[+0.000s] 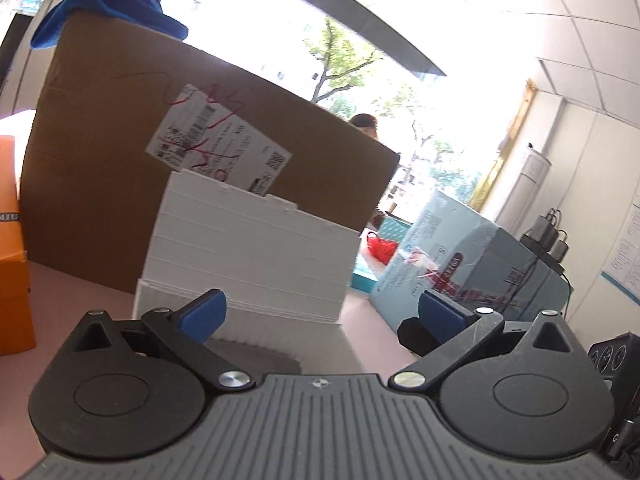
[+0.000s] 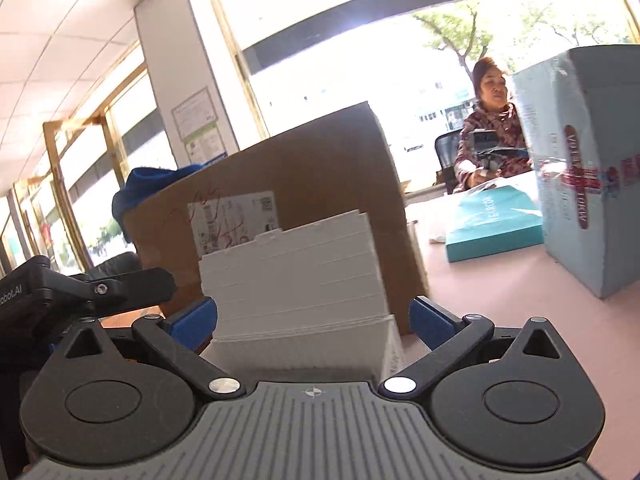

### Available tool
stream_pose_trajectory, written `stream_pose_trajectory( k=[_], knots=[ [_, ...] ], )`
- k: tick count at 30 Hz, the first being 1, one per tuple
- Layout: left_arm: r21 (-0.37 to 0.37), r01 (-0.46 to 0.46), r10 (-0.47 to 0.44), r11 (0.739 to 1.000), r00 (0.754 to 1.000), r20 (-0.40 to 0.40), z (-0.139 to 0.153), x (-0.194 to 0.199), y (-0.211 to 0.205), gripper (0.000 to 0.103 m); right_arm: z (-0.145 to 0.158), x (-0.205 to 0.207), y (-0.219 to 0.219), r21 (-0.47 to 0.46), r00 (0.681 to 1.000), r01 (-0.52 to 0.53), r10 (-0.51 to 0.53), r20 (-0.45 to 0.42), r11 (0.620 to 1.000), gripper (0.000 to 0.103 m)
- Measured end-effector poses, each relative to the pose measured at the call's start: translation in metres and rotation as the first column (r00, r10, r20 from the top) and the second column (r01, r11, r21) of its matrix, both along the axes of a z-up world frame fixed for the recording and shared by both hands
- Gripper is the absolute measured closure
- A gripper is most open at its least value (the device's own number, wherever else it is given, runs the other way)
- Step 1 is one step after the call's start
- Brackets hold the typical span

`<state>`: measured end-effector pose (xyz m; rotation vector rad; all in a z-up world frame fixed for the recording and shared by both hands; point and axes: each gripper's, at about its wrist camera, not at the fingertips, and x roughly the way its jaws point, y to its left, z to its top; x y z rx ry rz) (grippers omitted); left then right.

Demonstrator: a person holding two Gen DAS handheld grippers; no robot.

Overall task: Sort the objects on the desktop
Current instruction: 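Withdraw the open left gripper out of the white box, then move the left gripper over the cream rolled cloth on the table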

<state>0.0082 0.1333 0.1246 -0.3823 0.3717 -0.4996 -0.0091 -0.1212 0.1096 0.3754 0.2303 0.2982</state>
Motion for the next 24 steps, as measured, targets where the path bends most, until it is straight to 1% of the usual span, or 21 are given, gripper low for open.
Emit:
stream_pose_trajectory(
  k=[2,4,6,8,11,14,16,19,22,24],
  knots=[
    [0.026,0.031,-0.032,0.999,0.999,0.044,-0.001,-0.01,-0.014,0.0,-0.005,-0.018,-0.022,0.016,0.998,0.053,-0.053,0.023,0.998,0.0],
    [0.038,0.059,-0.061,0.998,0.996,0.064,-0.004,-0.018,-0.027,0.0,-0.014,-0.033,-0.039,0.012,0.994,0.104,-0.104,0.036,0.995,0.0],
    [0.04,0.102,-0.105,0.994,0.992,0.063,-0.01,-0.025,-0.041,0.0,-0.023,-0.045,-0.051,0.006,0.989,0.138,-0.138,0.042,0.99,0.0],
    [0.052,0.143,-0.146,0.988,0.988,0.046,-0.018,-0.03,-0.055,0.0,-0.034,-0.056,-0.06,-0.005,0.986,0.161,-0.16,0.049,0.987,0.0],
    [0.09,0.191,-0.194,0.977,0.981,0.021,-0.035,-0.037,-0.077,0.0,-0.049,-0.074,-0.075,-0.014,0.979,0.199,-0.198,0.056,0.98,0.0],
    [0.136,0.22,-0.224,0.966,0.974,0.016,-0.056,-0.043,-0.096,0.0,-0.059,-0.09,-0.095,0.029,0.97,0.241,-0.242,0.036,0.97,0.0],
    [0.159,0.231,-0.235,0.96,0.972,0.009,-0.07,-0.045,-0.105,0.0,-0.064,-0.096,-0.11,0.068,0.965,0.26,-0.261,0.013,0.963,0.0],
    [0.191,0.248,-0.247,0.95,0.969,-0.029,-0.088,-0.042,-0.115,0.0,-0.071,-0.113,-0.134,0.116,0.957,0.288,-0.289,-0.008,0.951,0.0],
    [0.228,0.241,-0.232,0.944,0.971,-0.063,-0.104,-0.039,-0.124,0.0,-0.075,-0.129,-0.15,0.122,0.941,0.336,-0.338,-0.004,0.934,0.0],
    [0.257,0.246,-0.233,0.935,0.969,-0.079,-0.111,-0.038,-0.129,0.0,-0.077,-0.138,-0.16,0.127,0.929,0.367,-0.37,-0.001,0.921,0.0]
  ],
)
